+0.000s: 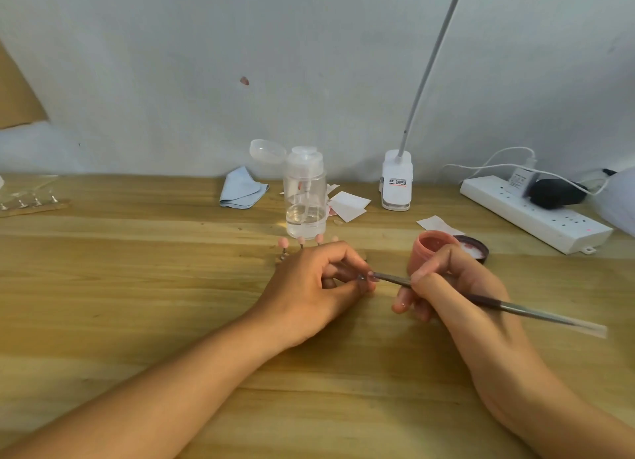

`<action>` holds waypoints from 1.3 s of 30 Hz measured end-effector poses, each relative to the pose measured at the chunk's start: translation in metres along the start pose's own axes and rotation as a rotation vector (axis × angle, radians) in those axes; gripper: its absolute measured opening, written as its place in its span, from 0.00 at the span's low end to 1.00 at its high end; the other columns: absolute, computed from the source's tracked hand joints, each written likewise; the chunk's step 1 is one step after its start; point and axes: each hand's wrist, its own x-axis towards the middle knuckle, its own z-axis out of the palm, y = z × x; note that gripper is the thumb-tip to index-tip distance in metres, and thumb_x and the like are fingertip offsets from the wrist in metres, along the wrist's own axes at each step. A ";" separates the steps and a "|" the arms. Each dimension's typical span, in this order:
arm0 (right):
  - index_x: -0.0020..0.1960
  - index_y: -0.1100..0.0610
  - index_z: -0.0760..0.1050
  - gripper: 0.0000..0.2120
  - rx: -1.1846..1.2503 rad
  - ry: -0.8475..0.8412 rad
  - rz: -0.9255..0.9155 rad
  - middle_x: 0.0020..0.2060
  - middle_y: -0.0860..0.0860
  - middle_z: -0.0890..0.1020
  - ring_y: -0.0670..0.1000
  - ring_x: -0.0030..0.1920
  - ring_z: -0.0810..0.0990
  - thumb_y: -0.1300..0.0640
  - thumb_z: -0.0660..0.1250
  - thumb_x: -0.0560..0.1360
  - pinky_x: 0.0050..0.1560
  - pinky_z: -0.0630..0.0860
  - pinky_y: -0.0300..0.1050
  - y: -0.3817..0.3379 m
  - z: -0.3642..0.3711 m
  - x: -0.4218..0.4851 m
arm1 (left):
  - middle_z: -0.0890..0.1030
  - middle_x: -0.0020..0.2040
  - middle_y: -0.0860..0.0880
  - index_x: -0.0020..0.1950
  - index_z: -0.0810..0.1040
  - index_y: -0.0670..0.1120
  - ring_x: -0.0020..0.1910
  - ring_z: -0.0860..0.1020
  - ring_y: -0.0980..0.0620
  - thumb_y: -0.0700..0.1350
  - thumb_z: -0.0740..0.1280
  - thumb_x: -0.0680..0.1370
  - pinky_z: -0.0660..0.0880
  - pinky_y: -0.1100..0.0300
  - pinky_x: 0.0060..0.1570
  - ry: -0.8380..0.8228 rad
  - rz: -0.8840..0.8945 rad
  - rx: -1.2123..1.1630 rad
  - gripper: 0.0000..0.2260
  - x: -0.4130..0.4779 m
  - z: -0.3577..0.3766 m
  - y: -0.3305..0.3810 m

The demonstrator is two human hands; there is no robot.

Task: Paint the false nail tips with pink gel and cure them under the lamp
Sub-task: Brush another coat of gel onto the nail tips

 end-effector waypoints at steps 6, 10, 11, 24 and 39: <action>0.37 0.64 0.67 0.08 -0.040 0.041 -0.019 0.27 0.56 0.81 0.51 0.32 0.71 0.69 0.62 0.74 0.37 0.68 0.46 0.000 0.001 0.000 | 0.86 0.42 0.51 0.46 0.82 0.45 0.29 0.75 0.68 0.39 0.74 0.75 0.65 0.74 0.32 0.006 -0.002 -0.016 0.03 0.000 0.001 0.000; 0.34 0.59 0.68 0.10 -0.031 0.059 -0.020 0.27 0.54 0.80 0.50 0.32 0.70 0.68 0.61 0.73 0.34 0.68 0.41 -0.001 0.000 0.000 | 0.86 0.42 0.52 0.45 0.82 0.46 0.32 0.76 0.67 0.40 0.74 0.75 0.65 0.73 0.33 0.008 -0.007 -0.018 0.03 0.001 0.001 -0.001; 0.35 0.60 0.68 0.09 -0.039 0.047 -0.015 0.27 0.54 0.80 0.50 0.32 0.70 0.68 0.62 0.74 0.33 0.68 0.40 -0.001 0.000 0.000 | 0.86 0.42 0.52 0.45 0.82 0.46 0.33 0.76 0.67 0.41 0.74 0.75 0.65 0.72 0.33 0.009 -0.008 -0.011 0.03 0.001 0.001 -0.001; 0.36 0.63 0.66 0.09 -0.018 0.094 -0.045 0.25 0.53 0.77 0.47 0.30 0.72 0.67 0.62 0.74 0.33 0.67 0.37 0.002 -0.002 0.001 | 0.86 0.42 0.53 0.44 0.82 0.46 0.35 0.78 0.67 0.39 0.74 0.75 0.66 0.72 0.34 0.002 -0.017 -0.013 0.04 0.001 0.001 -0.001; 0.38 0.63 0.68 0.07 -0.037 0.013 -0.011 0.30 0.57 0.83 0.48 0.30 0.72 0.68 0.61 0.75 0.30 0.70 0.34 0.004 0.000 0.001 | 0.87 0.43 0.52 0.45 0.82 0.50 0.29 0.70 0.62 0.41 0.74 0.75 0.65 0.69 0.33 0.004 -0.021 0.020 0.04 -0.001 -0.001 0.003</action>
